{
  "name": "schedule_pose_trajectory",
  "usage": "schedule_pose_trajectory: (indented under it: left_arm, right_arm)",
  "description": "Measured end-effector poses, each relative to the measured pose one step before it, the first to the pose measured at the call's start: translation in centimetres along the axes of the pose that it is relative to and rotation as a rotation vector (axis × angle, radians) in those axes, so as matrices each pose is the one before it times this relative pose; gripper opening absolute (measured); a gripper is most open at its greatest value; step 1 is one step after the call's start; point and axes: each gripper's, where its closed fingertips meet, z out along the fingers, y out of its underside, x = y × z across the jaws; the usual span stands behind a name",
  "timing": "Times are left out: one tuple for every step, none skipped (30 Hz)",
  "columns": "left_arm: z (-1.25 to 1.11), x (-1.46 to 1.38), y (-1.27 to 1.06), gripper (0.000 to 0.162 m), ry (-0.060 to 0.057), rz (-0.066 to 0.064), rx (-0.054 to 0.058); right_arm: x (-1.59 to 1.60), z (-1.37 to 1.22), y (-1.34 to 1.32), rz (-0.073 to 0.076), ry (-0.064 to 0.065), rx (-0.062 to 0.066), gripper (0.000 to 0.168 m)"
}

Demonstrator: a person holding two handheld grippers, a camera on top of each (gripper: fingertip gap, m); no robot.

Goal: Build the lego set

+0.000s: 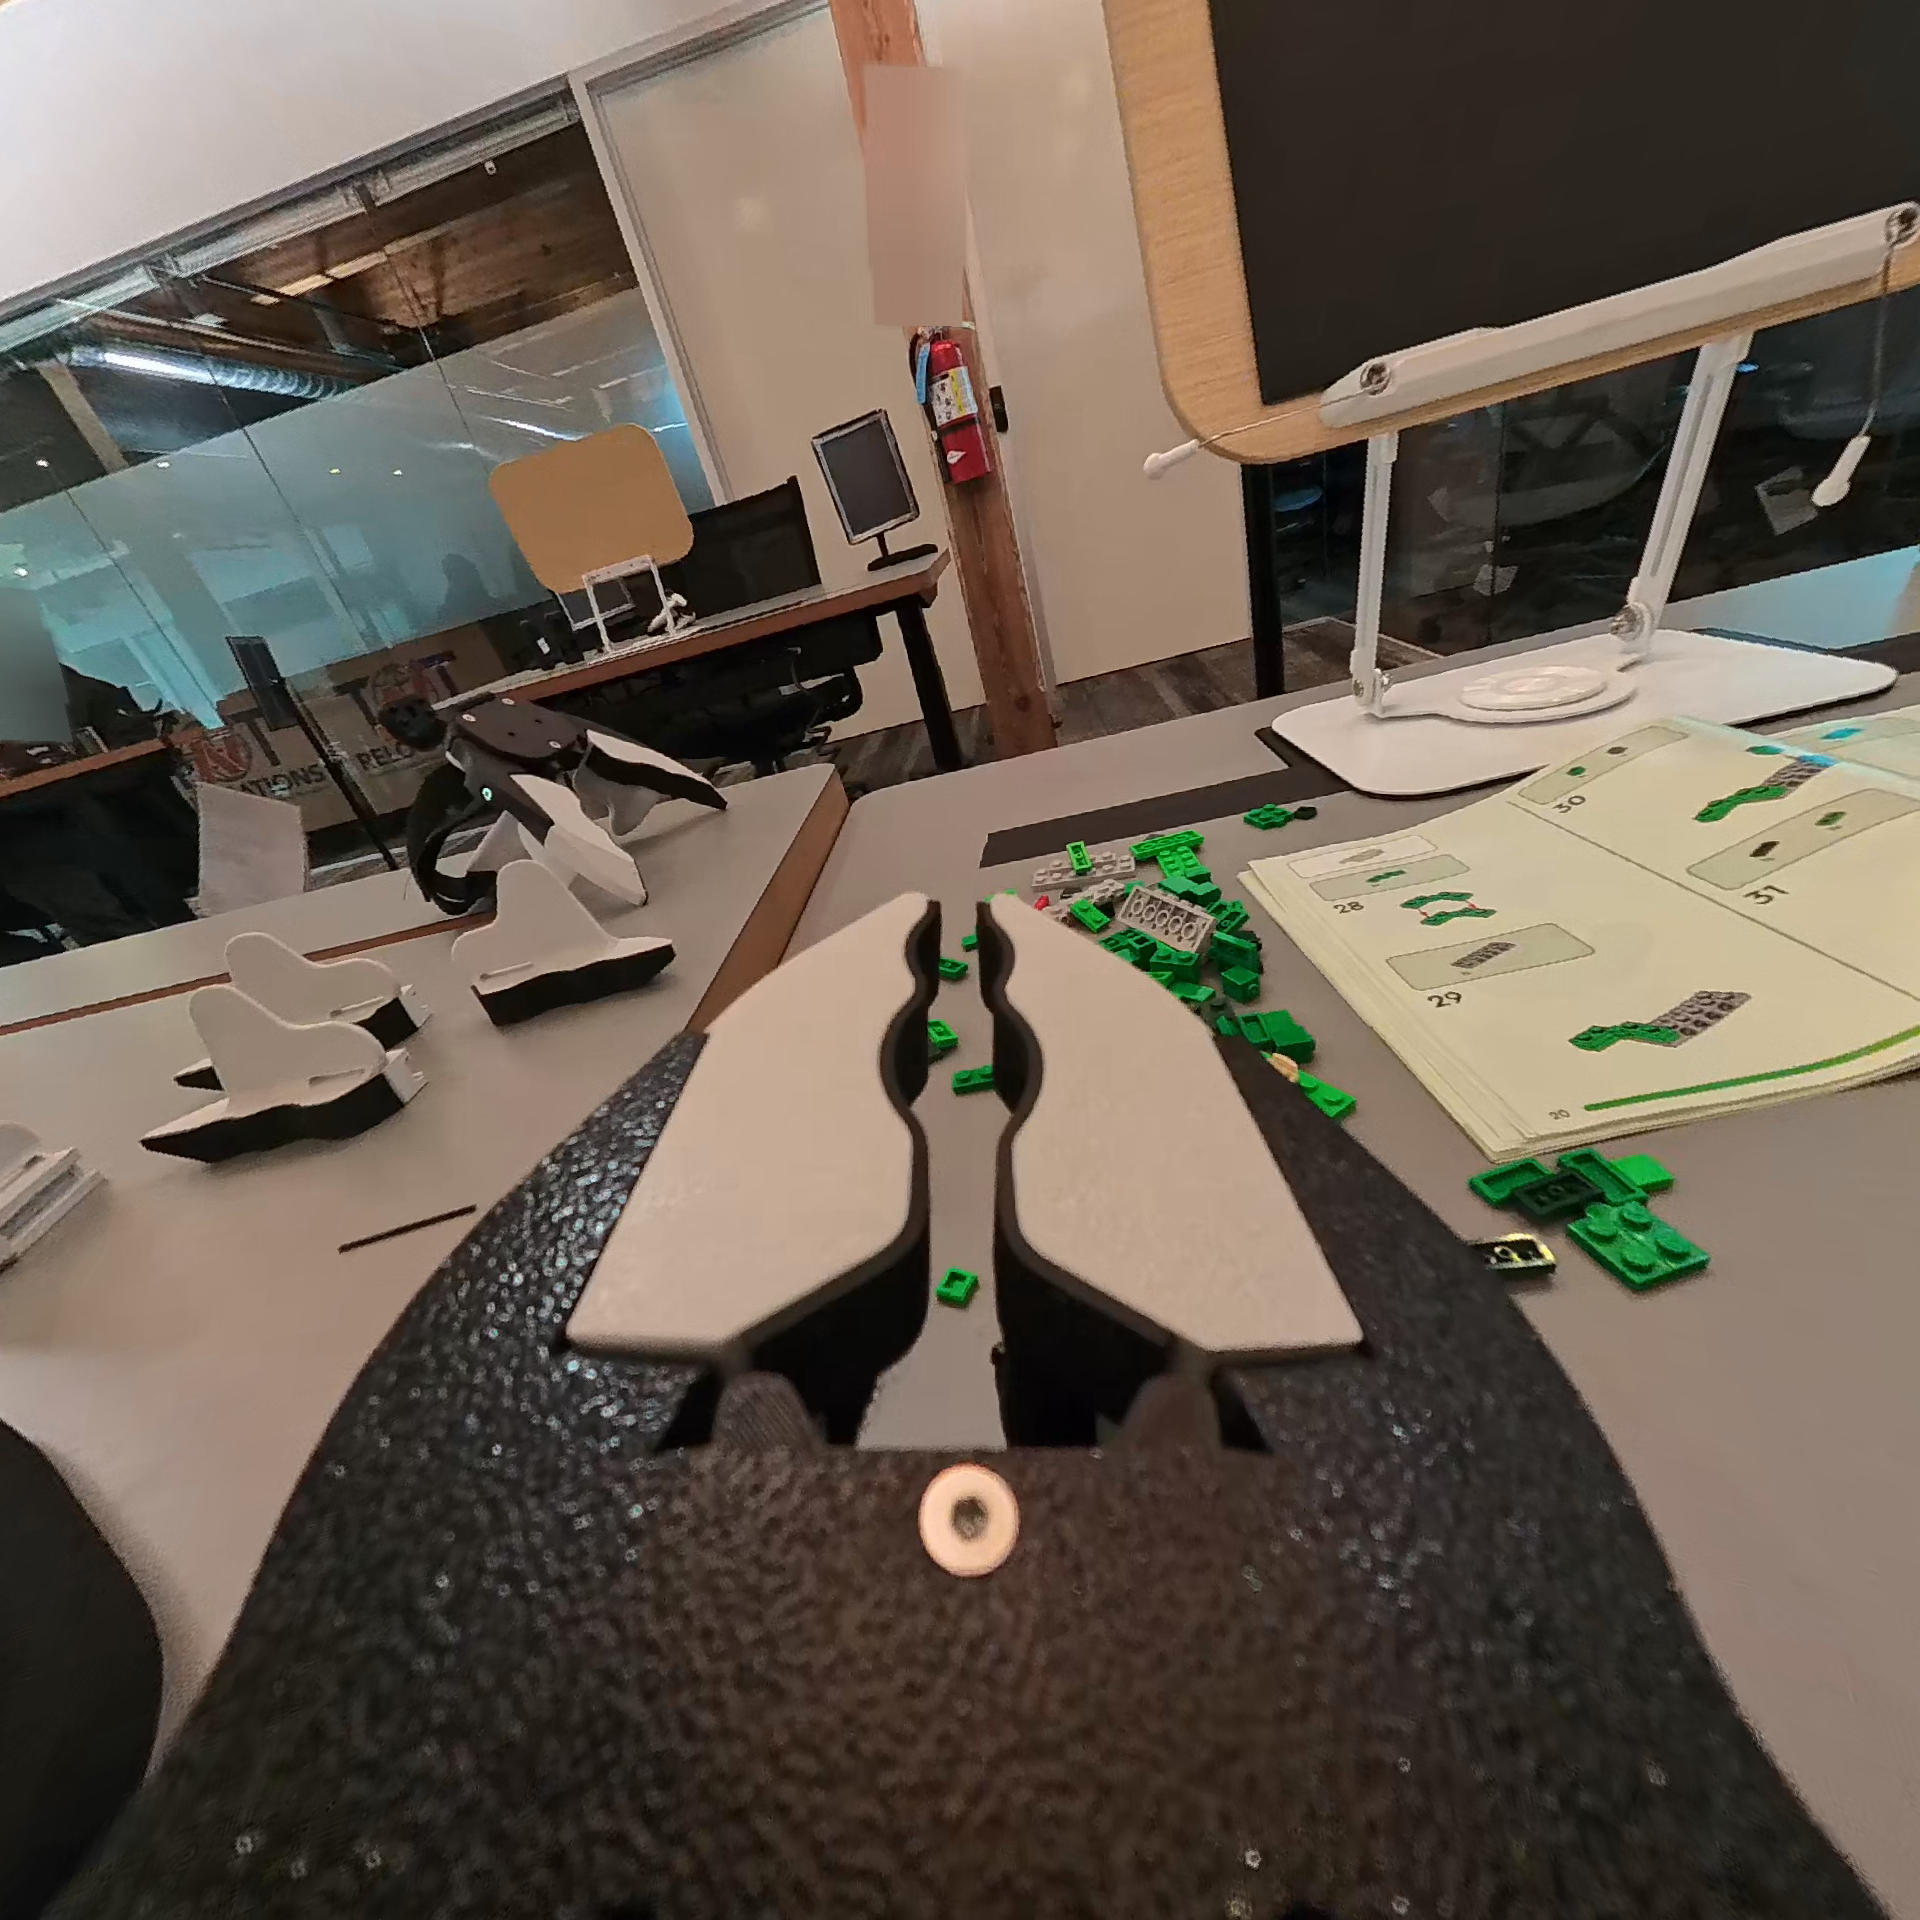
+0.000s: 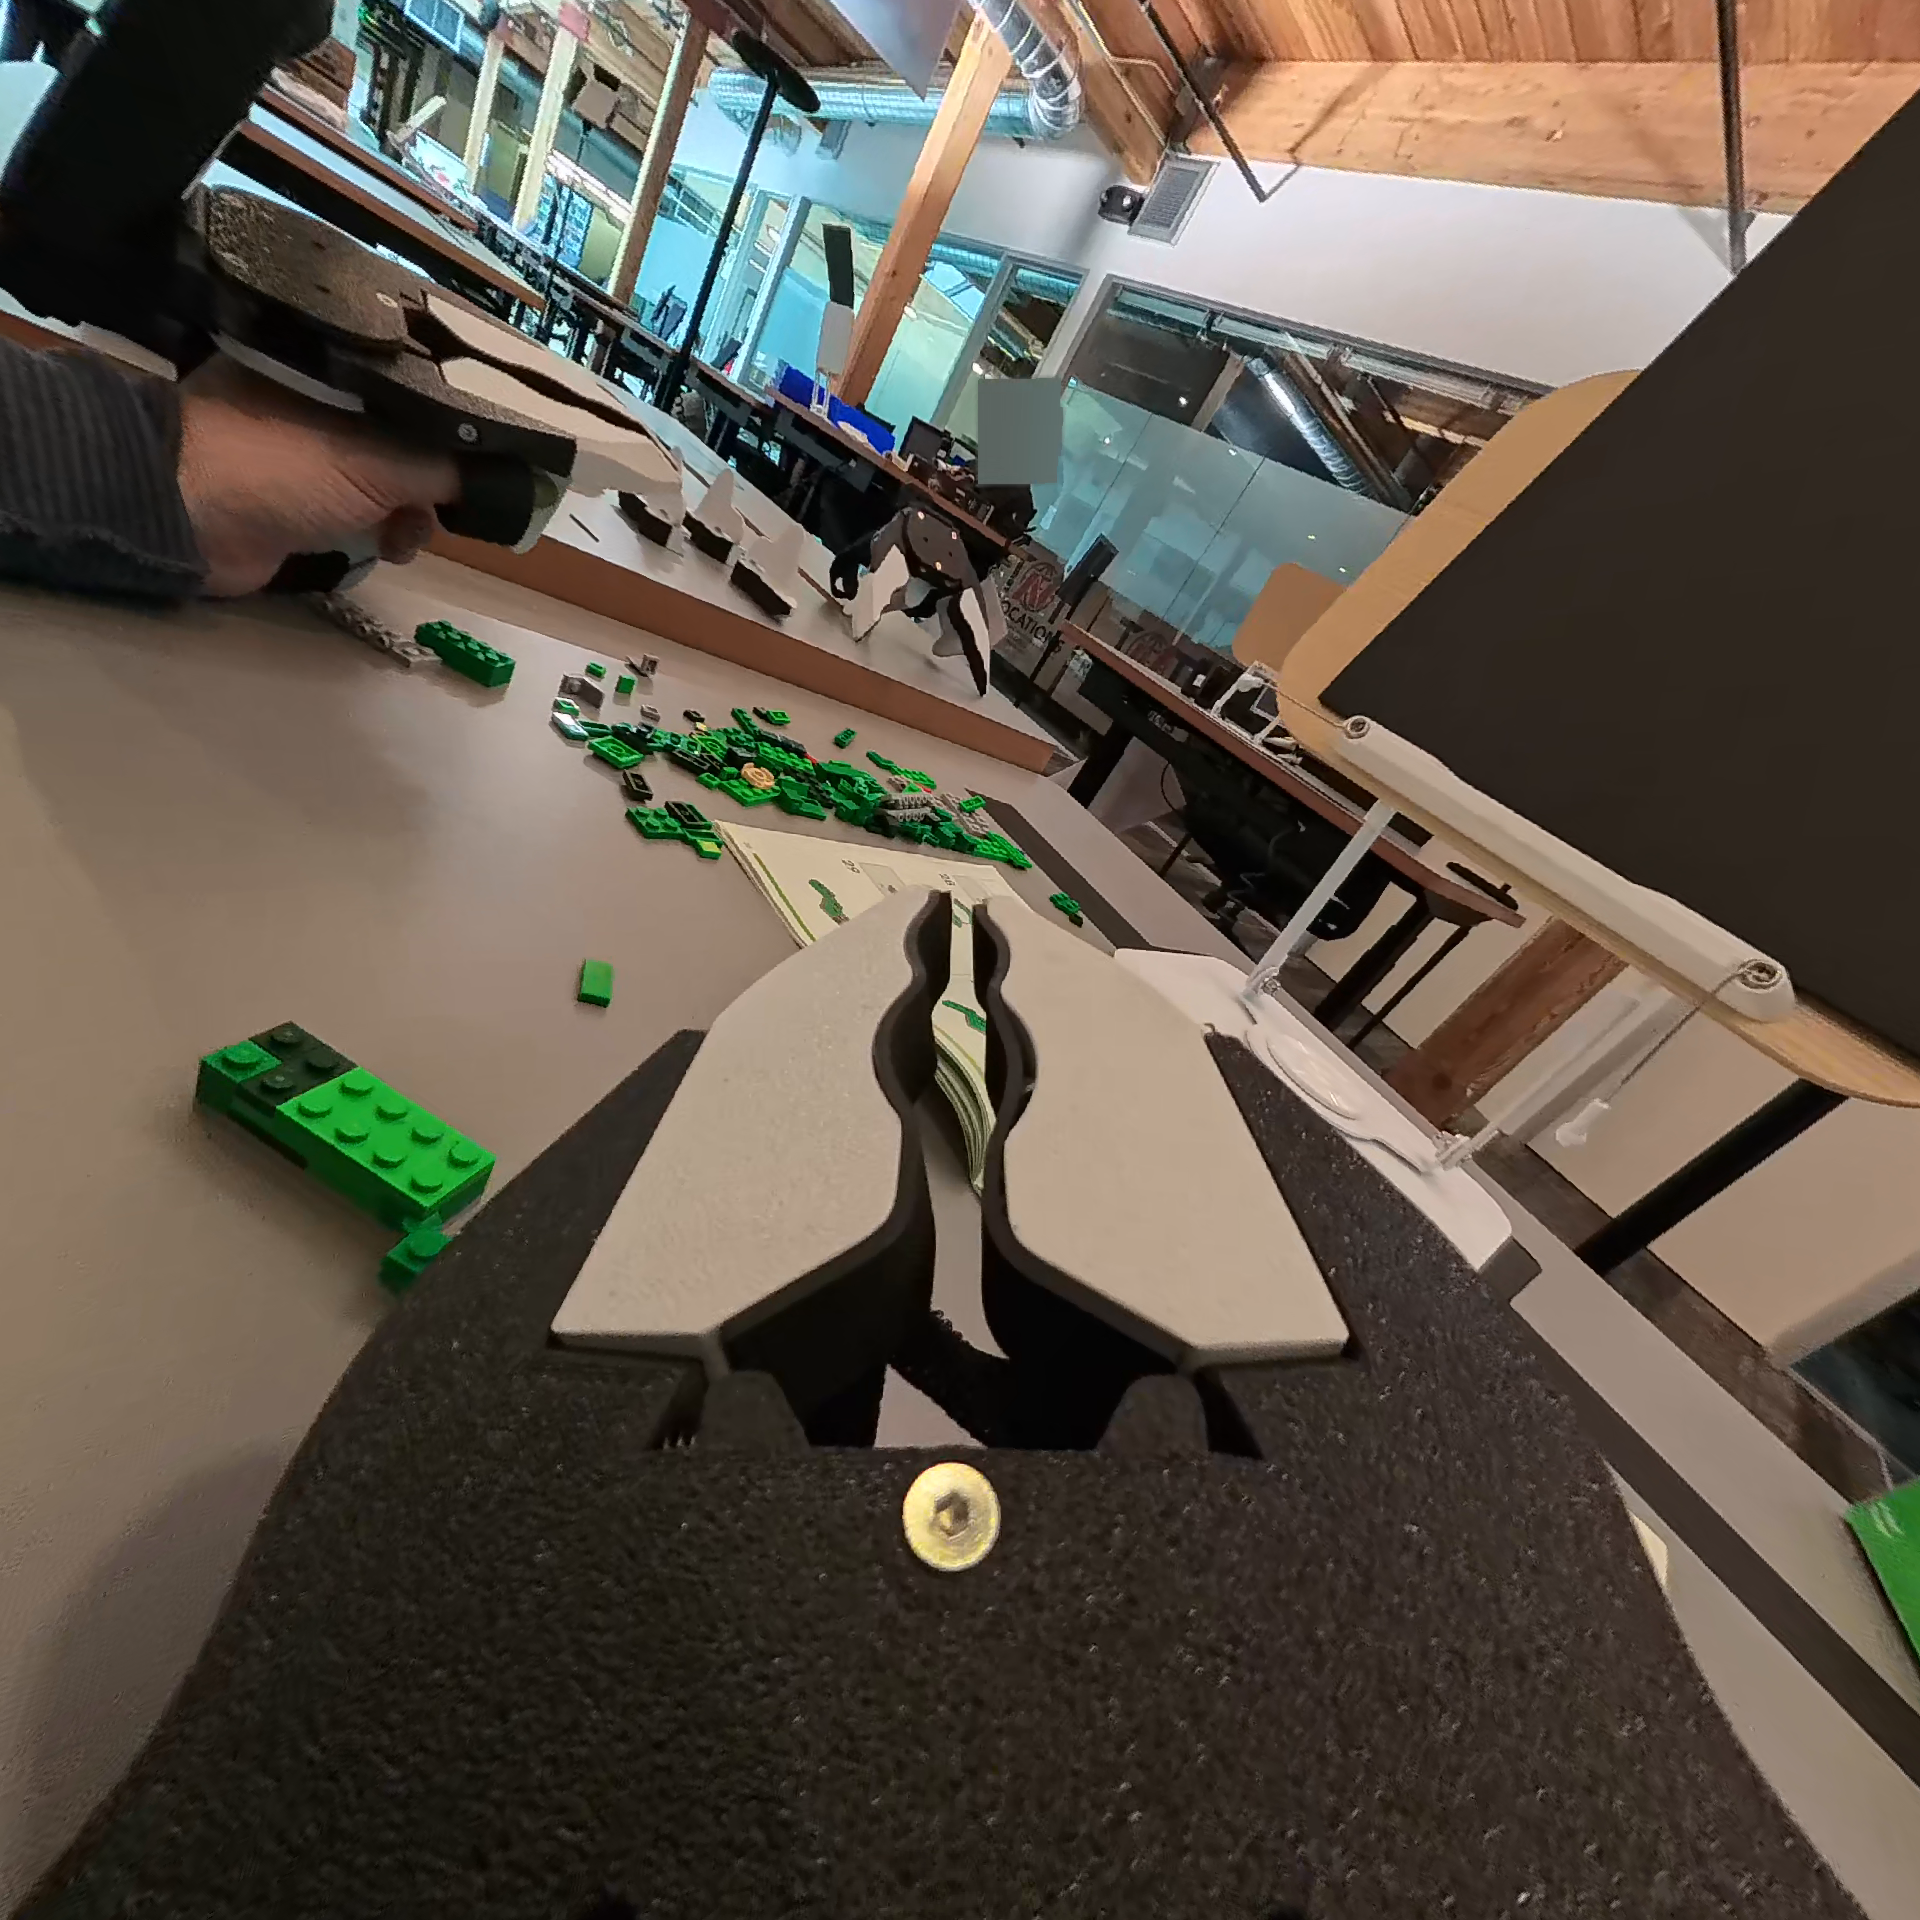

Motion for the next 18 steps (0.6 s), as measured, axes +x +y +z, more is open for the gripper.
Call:
schedule_pose_trajectory:
  left_arm:
    - [-0.007, 0.018, -0.019, 0.006, 0.0002, 0.0014, 0.0009]
    - [-0.014, 0.0, -0.008, 0.006, -0.0002, -0.0001, 0.0013]
    - [-0.007, -0.013, -0.017, 0.006, -0.0001, -0.0012, 0.0008]
    - [0.002, -0.009, 0.002, 0.006, 0.0002, -0.0014, 0.0003]
    - [-0.003, -0.007, 0.0, 0.006, 0.0, -0.0008, 0.0002]
    - [0.007, 0.01, -0.004, 0.005, 0.0006, -0.0001, -0.0004]
    - [0.004, 0.014, 0.008, 0.005, 0.0011, 0.0007, -0.0007]
    - [0.01, 0.006, 0.012, 0.005, -0.0003, 0.0014, -0.0004]
    - [-0.006, -0.017, 0.004, 0.004, -0.0028, 0.0018, -0.0002]
    - [0.009, -0.026, 0.017, 0.003, -0.0033, 0.0023, -0.0011]
    - [0.016, 0.009, 0.007, 0.003, 0.0, 0.002, -0.0009]
    - [0.003, 0.029, 0.012, 0.003, 0.0008, 0.0014, -0.0007]
    - [0.003, 0.013, -0.001, 0.003, 0.0006, 0.0011, -0.0001]
    - [-0.004, 0.017, -0.004, 0.002, 0.0012, 0.0009, 0.0001]
    - [0.004, 0.031, 0.006, 0.002, 0.0015, 0.0006, 0.0]
    - [-0.006, 0.039, 0.001, 0.002, 0.0025, 0.0002, -0.0003]
    - [0.004, 0.042, 0.0, 0.002, 0.0029, -0.0004, -0.0008]
    - [0.001, 0.046, 0.013, 0.002, 0.0028, -0.0006, -0.001]
  right_arm:
    - [0.017, -0.011, 0.016, 0.0018, 0.0008, -0.0005, 0.003]
    - [0.022, -0.015, -0.001, 0.0021, 0.0009, 0.0002, 0.003]
    - [0.002, -0.028, -0.02, 0.002, -0.0002, 0.0013, 0.003]
    - [-0.003, 0.0, -0.017, 0.0013, -0.0007, 0.001, 0.003]
    - [-0.007, 0.0, 0.023, -0.0006, -0.0008, 0.0, 0.003]
    - [0.005, 0.01, 0.032, -0.0005, 0.0, -0.0014, 0.003]
    - [0.006, 0.022, 0.028, 0.0005, -0.0002, -0.0014, 0.003]
    - [0.006, 0.0, 0.008, 0.0, -0.0002, -0.0002, 0.003]
    - [0.007, -0.005, -0.001, -0.001, 0.0002, 0.0008, 0.003]
    - [-0.022, -0.004, -0.017, -0.0011, -0.0007, 0.0012, 0.003]
    - [-0.018, 0.002, -0.003, -0.0014, -0.0012, 0.0005, 0.003]
    - [-0.036, 0.014, -0.012, -0.0029, -0.0011, 0.0001, 0.003]
    - [-0.05, 0.01, 0.003, -0.0047, -0.0017, -0.0002, 0.003]
    - [-0.076, 0.022, 0.003, -0.0065, -0.0022, -0.0007, 0.003]
    - [-0.086, 0.016, 0.006, -0.0084, -0.0023, -0.0011, 0.003]
    - [-0.104, 0.024, -0.006, -0.0104, -0.0023, -0.0008, 0.003]
    - [-0.119, 0.017, -0.027, -0.0111, -0.0027, -0.0001, 0.003]
    - [-0.132, 0.023, -0.039, -0.0114, -0.0039, 0.0007, 0.003]
